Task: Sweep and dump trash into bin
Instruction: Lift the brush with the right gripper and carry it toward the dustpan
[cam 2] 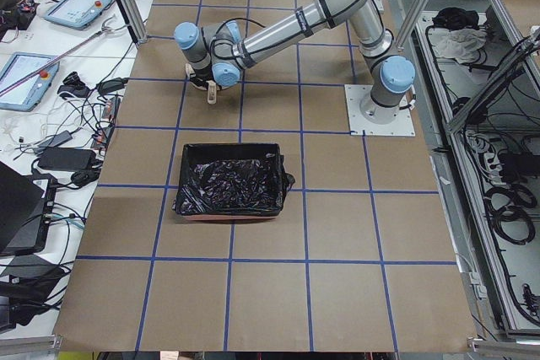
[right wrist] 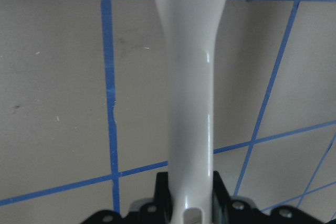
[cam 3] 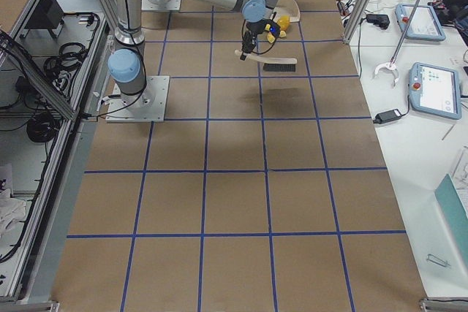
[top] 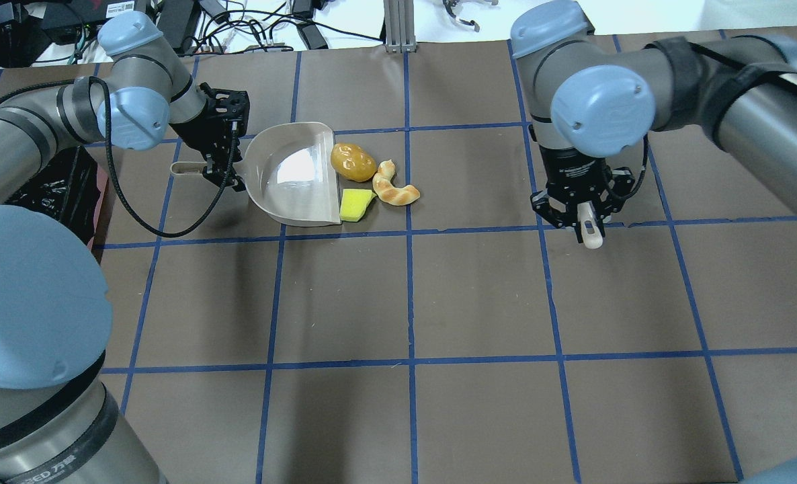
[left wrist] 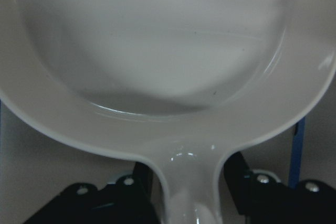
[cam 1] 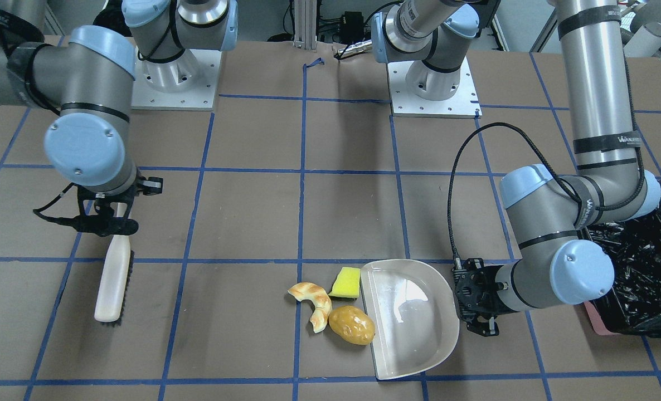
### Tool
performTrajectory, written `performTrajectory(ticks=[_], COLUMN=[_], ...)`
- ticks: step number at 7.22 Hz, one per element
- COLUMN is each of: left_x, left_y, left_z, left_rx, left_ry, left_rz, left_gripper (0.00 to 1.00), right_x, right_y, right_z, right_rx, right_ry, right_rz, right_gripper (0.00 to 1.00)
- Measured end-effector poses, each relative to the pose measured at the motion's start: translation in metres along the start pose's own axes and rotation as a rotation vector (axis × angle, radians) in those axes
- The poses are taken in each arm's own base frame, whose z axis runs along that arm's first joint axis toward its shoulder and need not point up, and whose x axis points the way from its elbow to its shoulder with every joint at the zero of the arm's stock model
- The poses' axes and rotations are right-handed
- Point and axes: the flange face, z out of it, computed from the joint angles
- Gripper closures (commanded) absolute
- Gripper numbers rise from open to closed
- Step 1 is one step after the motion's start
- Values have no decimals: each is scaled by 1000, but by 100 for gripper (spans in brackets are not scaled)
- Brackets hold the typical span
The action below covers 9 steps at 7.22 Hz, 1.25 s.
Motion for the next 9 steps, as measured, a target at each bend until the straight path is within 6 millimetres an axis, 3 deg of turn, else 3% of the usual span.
performTrajectory(ticks=[5,6,9], left_x=[-1,-1,-1], left_y=[0,0,1], left_z=[-2,-2,-3], left_rx=[-2,-2,-1], left_ry=[-9,-11,-13], left_rz=[10,10,8], left_gripper=[63,63,68], right_x=[-160,-179,-211], right_y=[2,4,0], right_z=[-12,-12,-15], right_rx=[-2,-10,-33], right_ry=[72,58,-5], right_rz=[119,125,149], right_gripper=[100,100,100])
